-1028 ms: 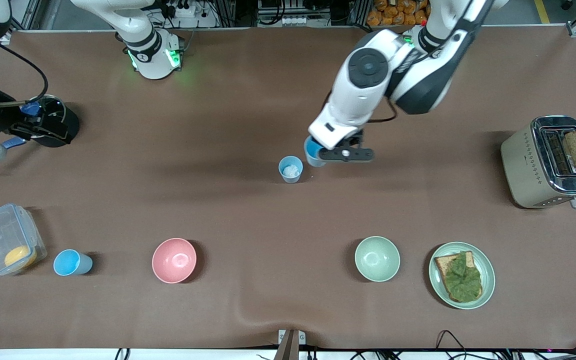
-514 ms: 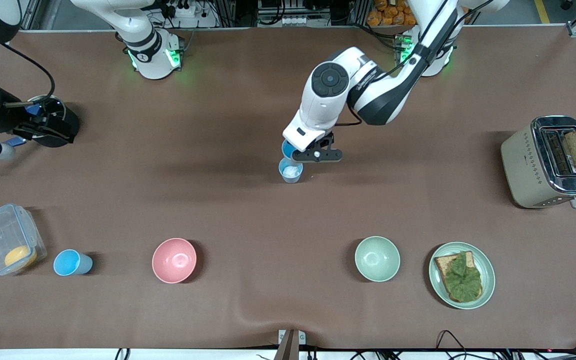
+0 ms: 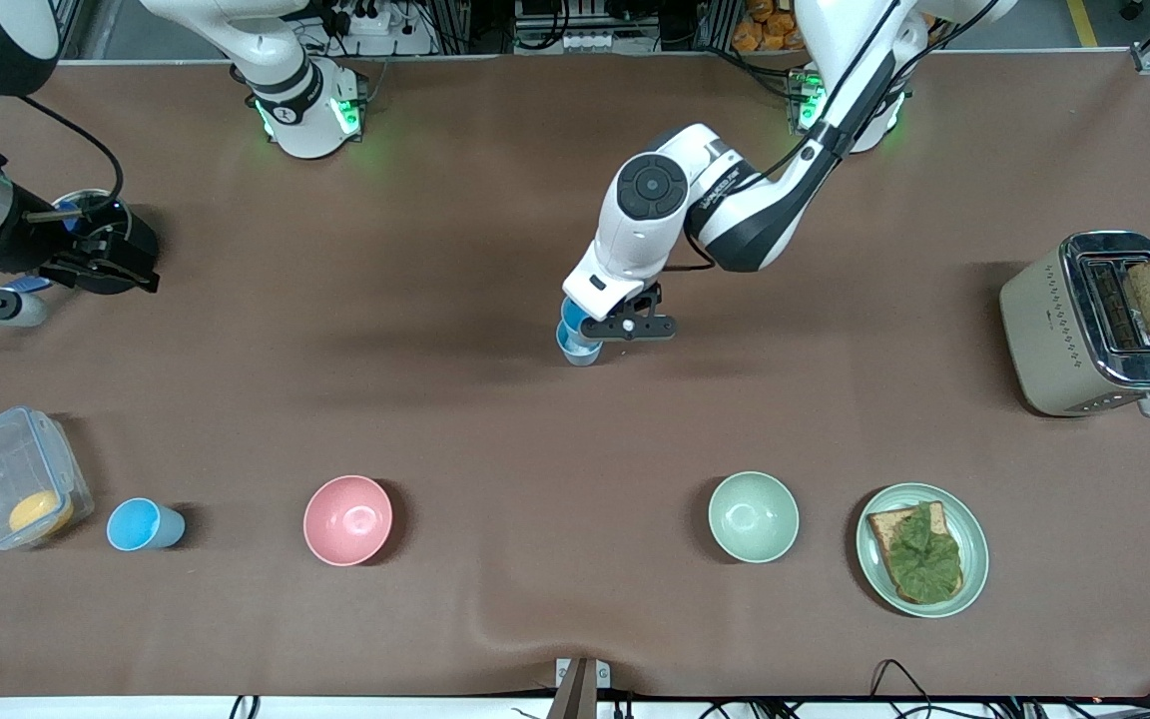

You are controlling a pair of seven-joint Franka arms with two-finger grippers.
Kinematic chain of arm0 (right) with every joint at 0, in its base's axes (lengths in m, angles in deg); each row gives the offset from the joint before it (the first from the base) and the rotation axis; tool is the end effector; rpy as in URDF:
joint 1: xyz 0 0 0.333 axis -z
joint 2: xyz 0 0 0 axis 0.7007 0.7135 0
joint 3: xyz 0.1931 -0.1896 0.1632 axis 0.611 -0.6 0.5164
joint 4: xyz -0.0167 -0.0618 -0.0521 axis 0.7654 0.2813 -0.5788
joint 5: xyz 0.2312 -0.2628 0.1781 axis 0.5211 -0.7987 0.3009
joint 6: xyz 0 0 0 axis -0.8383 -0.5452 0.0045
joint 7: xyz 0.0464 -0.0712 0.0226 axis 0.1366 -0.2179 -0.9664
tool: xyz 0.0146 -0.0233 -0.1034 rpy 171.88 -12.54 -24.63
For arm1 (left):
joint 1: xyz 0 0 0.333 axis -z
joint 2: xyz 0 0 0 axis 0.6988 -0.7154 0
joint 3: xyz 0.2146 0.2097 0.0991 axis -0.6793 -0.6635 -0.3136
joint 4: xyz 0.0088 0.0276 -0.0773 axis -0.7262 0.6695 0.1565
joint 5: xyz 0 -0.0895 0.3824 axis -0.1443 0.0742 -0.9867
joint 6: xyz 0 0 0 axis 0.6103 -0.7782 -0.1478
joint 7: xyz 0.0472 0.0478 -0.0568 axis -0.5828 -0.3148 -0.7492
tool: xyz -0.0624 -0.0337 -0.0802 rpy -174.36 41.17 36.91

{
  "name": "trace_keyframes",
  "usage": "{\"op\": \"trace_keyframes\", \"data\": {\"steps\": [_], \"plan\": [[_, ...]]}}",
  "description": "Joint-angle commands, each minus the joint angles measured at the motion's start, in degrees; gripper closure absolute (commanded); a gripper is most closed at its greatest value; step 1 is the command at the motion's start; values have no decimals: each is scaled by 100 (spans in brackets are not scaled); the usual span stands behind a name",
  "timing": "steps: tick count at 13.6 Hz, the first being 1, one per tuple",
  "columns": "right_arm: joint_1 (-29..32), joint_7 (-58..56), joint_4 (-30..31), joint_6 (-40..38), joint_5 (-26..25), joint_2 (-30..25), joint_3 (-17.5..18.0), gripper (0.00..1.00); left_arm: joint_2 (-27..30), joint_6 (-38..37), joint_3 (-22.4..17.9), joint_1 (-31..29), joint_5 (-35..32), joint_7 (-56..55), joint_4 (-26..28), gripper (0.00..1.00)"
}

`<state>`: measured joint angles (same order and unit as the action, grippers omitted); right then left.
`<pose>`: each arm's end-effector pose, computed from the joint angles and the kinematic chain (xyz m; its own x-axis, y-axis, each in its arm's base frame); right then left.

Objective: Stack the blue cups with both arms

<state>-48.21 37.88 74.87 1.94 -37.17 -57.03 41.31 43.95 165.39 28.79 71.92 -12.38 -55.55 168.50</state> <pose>0.5596 0.0246 0.5847 0.9938 -0.0693 -0.0874 -0.0685 -0.9976 0.0120 0.4724 -0.4704 0.3178 0.9979 0.0407 -0.0497 0.0459 -0.9930 0.1084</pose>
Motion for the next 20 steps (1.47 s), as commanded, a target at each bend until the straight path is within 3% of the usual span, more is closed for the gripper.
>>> {"op": "trace_keyframes", "data": {"steps": [1, 2, 3, 4, 8, 11, 14, 20], "plan": [[-49, 38, 13, 32, -90, -12, -19, 0, -123, 190, -6, 53, -202, -243, -71, 100], [-49, 30, 13, 32, -90, -12, -19, 0, -167, 226, -14, 53, -237, -243, -71, 100], [-40, 30, 22, 23, -90, -12, -19, 0, -211, 226, -6, 62, -307, -243, -123, 64], [-40, 30, 31, 14, -90, -12, -19, 0, -264, 235, -6, 53, -334, -243, -193, 1], [-40, 38, 66, -21, -55, -21, -27, 0, 173, 165, -137, -157, -422, -208, -291, 0], [-58, 30, 66, 23, -55, -21, -28, 0, 789, 59, -164, -841, -544, -51, -291, 0], [-58, 38, 75, -4, -46, -21, -19, 0, 1176, -125, -164, -1421, -633, 915, -291, 0], [-14, 38, 75, -12, -38, -29, -28, 0, 1898, -1353, -129, -2442, -519, 1574, -632, 0]]}}
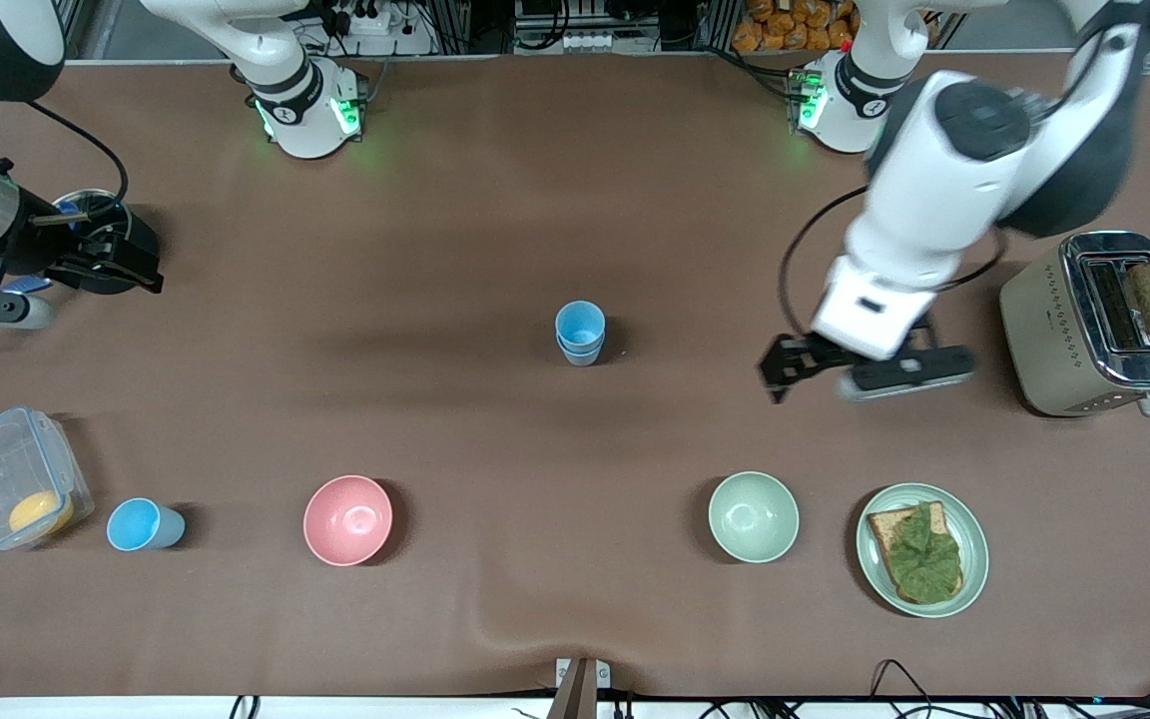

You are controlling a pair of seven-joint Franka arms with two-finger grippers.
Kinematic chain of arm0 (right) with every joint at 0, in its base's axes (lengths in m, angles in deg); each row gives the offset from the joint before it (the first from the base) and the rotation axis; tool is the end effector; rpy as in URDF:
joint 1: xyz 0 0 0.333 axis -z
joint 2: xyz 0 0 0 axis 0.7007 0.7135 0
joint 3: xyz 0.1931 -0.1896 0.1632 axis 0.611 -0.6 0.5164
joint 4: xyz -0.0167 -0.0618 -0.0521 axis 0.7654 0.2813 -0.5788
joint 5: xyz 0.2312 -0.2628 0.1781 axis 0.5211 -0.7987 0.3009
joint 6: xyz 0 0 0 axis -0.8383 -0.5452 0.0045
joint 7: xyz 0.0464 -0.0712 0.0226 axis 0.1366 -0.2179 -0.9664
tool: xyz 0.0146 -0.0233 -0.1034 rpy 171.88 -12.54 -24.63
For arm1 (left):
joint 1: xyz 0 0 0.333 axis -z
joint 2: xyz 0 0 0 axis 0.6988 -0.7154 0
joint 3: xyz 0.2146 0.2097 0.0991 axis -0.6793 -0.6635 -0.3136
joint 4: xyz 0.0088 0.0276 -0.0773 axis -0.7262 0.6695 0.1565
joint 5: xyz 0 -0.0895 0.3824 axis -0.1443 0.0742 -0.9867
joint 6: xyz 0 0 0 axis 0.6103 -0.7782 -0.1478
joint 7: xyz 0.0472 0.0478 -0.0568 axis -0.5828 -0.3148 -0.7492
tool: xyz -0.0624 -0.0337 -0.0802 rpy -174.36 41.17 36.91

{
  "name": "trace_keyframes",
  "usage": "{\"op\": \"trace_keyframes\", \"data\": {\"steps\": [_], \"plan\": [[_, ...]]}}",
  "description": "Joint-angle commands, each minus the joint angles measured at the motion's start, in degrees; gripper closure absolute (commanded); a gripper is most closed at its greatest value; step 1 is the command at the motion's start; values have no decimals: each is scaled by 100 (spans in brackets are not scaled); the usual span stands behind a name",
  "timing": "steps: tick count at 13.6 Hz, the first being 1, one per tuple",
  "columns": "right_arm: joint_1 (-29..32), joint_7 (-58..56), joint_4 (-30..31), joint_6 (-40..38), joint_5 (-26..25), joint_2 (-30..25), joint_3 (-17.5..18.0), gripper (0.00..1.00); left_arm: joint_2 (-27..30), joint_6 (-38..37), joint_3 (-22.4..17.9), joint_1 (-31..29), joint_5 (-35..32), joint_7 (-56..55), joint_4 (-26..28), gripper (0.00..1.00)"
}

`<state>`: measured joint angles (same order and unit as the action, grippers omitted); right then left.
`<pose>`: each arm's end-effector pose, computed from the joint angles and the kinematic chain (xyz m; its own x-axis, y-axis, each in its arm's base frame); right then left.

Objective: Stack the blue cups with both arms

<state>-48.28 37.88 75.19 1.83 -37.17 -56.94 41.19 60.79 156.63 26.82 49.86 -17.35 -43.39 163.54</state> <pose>0.5594 0.0241 0.5811 0.9929 -0.0702 -0.0964 -0.0693 -0.9975 0.0131 0.6009 -0.2302 0.5280 0.9456 0.2055 0.2520 0.1894 -0.9780 0.0869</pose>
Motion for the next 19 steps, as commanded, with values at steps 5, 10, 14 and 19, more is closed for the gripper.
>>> {"op": "trace_keyframes", "data": {"steps": [5, 10, 14, 19], "plan": [[37, 38, 16, -1, -29, -57, -42, 0, 503, -1989, -396, -369, 505, 1351, -857, 0], [29, 55, -10, -36, 103, -92, -42, 0, 837, -2922, -828, -219, 778, 1994, -849, 0], [11, 55, -10, -19, 129, -101, -25, 0, 969, -2967, -881, -254, 778, 2267, -709, 0], [-190, -6, 33, -18, 129, -48, -7, 0, 1101, -3125, -943, -289, 796, 2416, -691, 0]]}}
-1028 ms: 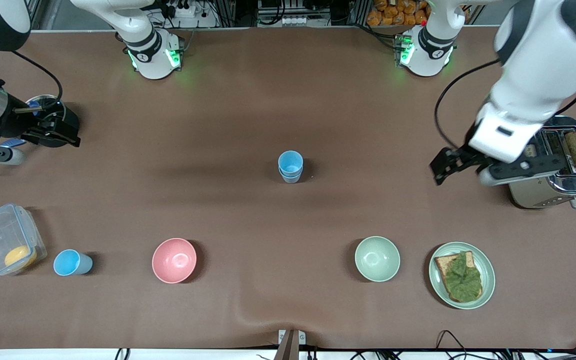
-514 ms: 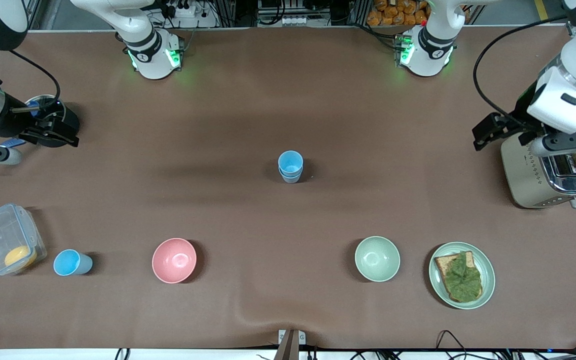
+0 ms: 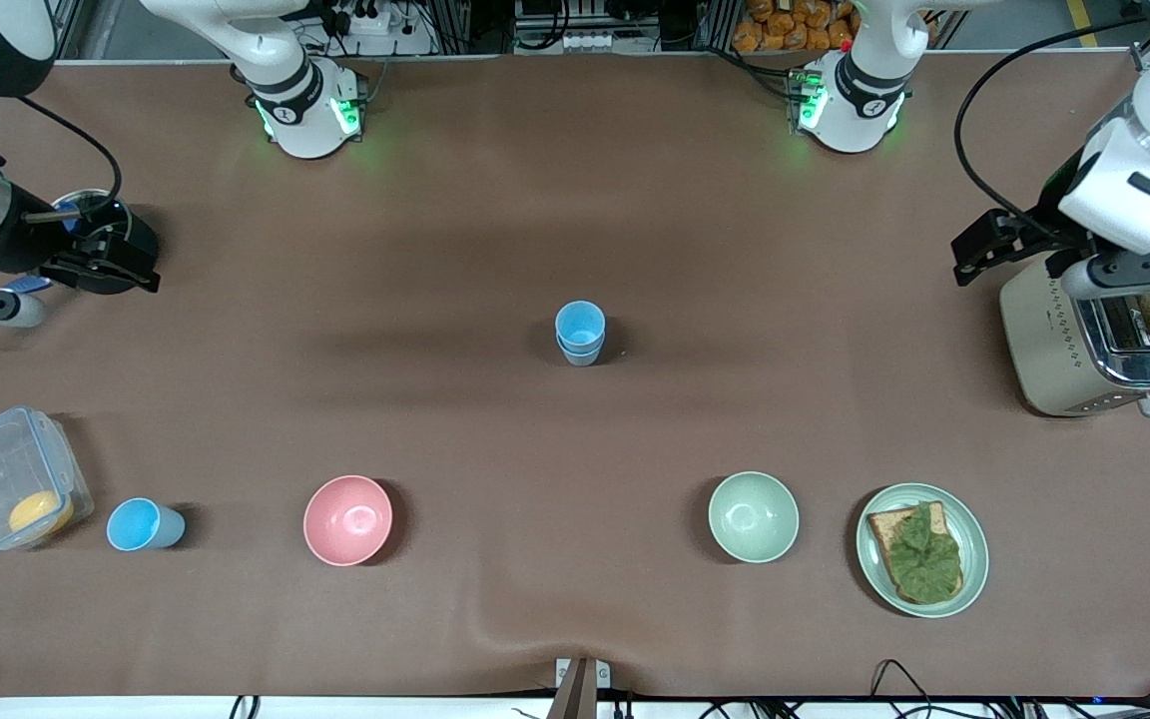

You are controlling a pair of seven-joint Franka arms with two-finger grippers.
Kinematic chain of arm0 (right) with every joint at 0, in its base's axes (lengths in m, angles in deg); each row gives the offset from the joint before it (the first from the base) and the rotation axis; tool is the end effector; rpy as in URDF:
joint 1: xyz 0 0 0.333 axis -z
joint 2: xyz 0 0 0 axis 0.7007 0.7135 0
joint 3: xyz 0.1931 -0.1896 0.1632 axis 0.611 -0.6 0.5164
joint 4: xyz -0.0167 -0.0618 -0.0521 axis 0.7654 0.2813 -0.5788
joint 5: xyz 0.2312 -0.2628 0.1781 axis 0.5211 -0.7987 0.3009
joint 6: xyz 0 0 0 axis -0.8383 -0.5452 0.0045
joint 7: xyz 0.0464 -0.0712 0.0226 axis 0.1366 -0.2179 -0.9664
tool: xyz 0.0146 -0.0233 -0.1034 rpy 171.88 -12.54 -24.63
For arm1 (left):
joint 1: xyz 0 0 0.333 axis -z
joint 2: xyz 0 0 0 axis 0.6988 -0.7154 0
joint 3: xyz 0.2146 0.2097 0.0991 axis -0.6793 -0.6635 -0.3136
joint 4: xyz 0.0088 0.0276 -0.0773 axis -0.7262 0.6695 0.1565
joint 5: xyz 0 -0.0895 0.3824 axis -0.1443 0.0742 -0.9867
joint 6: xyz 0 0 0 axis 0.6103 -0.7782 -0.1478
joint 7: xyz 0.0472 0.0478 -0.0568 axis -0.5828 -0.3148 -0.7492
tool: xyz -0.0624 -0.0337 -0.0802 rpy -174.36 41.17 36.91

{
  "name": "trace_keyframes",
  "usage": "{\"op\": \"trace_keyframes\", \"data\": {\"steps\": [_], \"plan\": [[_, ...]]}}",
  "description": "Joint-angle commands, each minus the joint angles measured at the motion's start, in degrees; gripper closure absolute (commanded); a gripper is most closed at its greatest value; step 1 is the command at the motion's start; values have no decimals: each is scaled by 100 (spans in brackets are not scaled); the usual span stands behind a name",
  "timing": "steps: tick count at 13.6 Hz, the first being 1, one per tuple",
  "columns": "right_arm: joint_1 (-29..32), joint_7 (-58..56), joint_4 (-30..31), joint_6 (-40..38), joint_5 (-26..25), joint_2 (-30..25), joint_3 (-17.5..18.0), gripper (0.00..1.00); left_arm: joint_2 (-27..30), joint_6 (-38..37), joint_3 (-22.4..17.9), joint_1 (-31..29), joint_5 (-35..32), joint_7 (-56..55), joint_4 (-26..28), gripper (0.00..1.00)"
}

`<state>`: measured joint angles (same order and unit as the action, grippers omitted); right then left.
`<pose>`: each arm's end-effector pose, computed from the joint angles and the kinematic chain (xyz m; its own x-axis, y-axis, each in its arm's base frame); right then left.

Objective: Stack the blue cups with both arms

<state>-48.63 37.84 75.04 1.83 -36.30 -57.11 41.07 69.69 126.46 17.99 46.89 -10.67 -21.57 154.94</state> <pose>0.5587 0.0280 0.5839 0.9936 -0.0653 -0.0925 -0.0658 -0.9978 -0.0026 0.5557 -0.1041 0.6377 0.9969 0.0706 0.0333 0.0711 -0.9974 -0.0134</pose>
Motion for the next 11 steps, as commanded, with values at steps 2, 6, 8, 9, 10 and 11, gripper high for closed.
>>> {"op": "trace_keyframes", "data": {"steps": [2, 6, 8, 9, 10, 11], "plan": [[-139, -46, 23, -123, 43, -48, 5, 0, 212, -108, -59, -2, 128, 296, 169, 0], [-139, -2, 13, -308, 165, -136, -21, 0, 195, -109, -59, -2, 128, 611, 265, 0], [-130, -55, -4, -361, 245, -171, -21, 0, 142, -30, -59, -2, 128, 674, 257, 0], [-148, -55, -4, -457, 245, -241, -4, 0, 142, 6, -59, -2, 128, 717, 283, 0], [-157, -46, -4, -466, 245, -250, -3, 0, 168, 102, -59, -2, 128, 718, 344, 0], [-157, -46, -4, -440, 245, -233, -3, 0, 185, 164, -59, -2, 119, 718, 371, 0]]}}
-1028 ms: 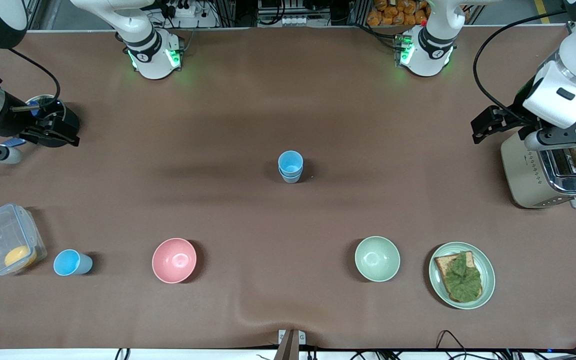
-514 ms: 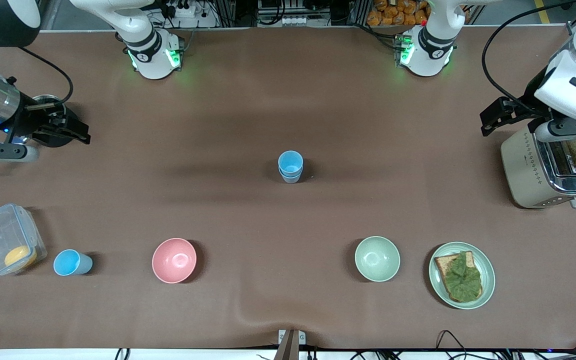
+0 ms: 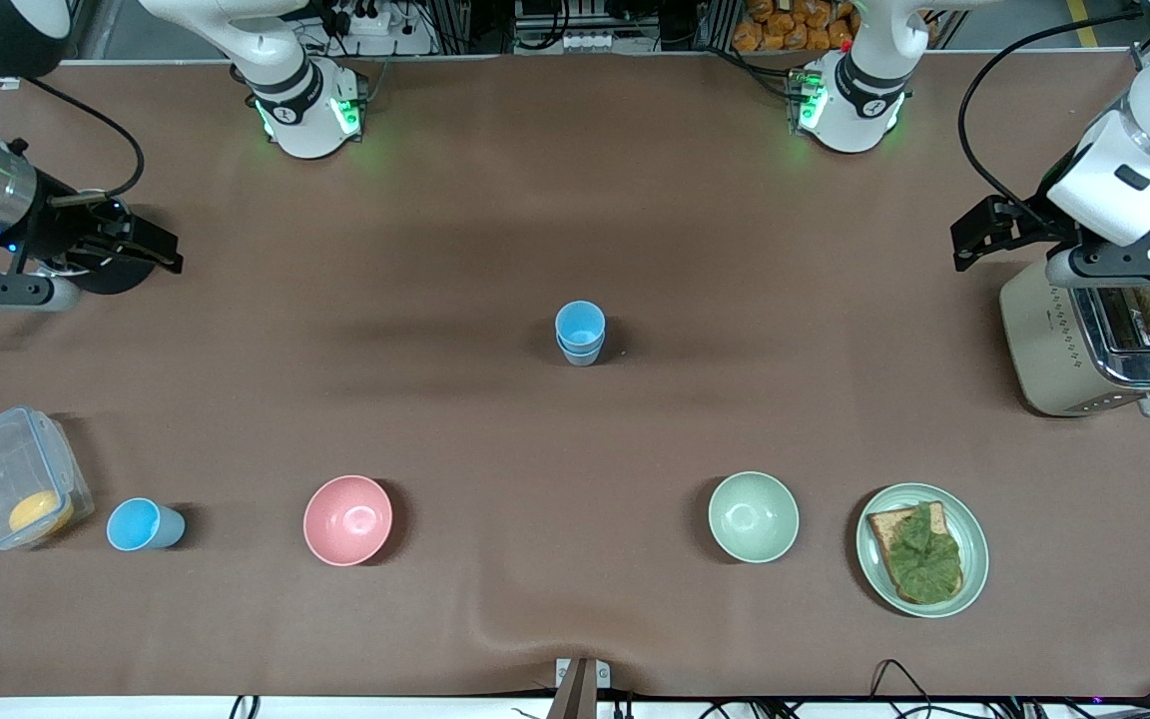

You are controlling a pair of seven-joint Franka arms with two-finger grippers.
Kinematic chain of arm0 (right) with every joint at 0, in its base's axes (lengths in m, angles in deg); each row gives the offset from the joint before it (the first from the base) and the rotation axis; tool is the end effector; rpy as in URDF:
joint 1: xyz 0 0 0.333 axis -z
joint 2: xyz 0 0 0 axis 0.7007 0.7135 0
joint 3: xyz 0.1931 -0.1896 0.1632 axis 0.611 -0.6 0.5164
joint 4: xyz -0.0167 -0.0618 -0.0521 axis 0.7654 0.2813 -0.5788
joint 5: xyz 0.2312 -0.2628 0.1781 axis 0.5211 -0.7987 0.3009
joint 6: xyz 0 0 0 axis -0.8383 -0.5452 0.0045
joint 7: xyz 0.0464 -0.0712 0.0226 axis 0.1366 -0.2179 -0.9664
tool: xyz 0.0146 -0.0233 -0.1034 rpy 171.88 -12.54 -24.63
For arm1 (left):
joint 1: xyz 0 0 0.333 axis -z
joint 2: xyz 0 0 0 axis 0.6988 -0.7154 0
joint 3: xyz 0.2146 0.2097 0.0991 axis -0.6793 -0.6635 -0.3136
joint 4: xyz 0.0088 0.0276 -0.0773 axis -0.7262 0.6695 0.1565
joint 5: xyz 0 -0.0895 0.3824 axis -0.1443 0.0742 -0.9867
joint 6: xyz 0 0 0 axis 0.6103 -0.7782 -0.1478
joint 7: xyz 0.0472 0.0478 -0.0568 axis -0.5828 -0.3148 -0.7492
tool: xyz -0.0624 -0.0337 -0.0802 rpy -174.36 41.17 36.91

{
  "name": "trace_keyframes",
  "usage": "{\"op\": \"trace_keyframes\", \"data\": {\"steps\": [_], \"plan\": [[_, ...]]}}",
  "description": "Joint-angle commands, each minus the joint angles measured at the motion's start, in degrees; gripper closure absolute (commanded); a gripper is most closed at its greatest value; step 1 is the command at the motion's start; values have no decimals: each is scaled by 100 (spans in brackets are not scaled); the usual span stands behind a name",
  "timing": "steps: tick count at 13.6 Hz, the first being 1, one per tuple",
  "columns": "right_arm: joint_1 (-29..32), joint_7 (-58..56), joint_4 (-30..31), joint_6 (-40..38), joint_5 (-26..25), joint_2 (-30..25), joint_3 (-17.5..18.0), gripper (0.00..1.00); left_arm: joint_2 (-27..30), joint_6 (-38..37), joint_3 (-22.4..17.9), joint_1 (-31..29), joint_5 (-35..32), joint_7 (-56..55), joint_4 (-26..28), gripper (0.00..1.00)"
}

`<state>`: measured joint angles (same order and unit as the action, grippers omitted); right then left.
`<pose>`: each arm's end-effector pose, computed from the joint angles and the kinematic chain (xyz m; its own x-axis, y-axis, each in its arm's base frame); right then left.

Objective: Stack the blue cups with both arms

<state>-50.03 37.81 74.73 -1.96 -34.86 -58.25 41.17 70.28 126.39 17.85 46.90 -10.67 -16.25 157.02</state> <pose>0.5452 0.0445 0.5925 0.9901 -0.0361 -0.1357 -0.0397 -0.9989 -0.0236 0.5522 -0.1027 0.6262 0.9998 -0.0202 0.0052 -0.0201 -0.9995 -0.0226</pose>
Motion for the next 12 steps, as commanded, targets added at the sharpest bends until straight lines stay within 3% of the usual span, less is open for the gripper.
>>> {"op": "trace_keyframes", "data": {"steps": [1, 3, 6, 7, 12], "plan": [[-25, -43, 10, -27, 109, -110, -23, 0, 126, 180, -45, -11, 119, 239, 181, 0], [123, -60, -16, -9, 101, -74, 134, 0, 126, 215, -54, -90, 110, 641, 181, 0], [729, -95, -16, -70, 92, -109, 670, 0, 126, 198, -176, -108, 101, 888, 181, 0], [766, -252, -8, -88, 83, -136, 663, 0, 144, 172, -229, -107, 110, 1046, 172, 0], [757, -1349, -51, -369, 83, -224, -117, 0, 118, 154, -353, -99, 119, 1065, 67, 0]]}}
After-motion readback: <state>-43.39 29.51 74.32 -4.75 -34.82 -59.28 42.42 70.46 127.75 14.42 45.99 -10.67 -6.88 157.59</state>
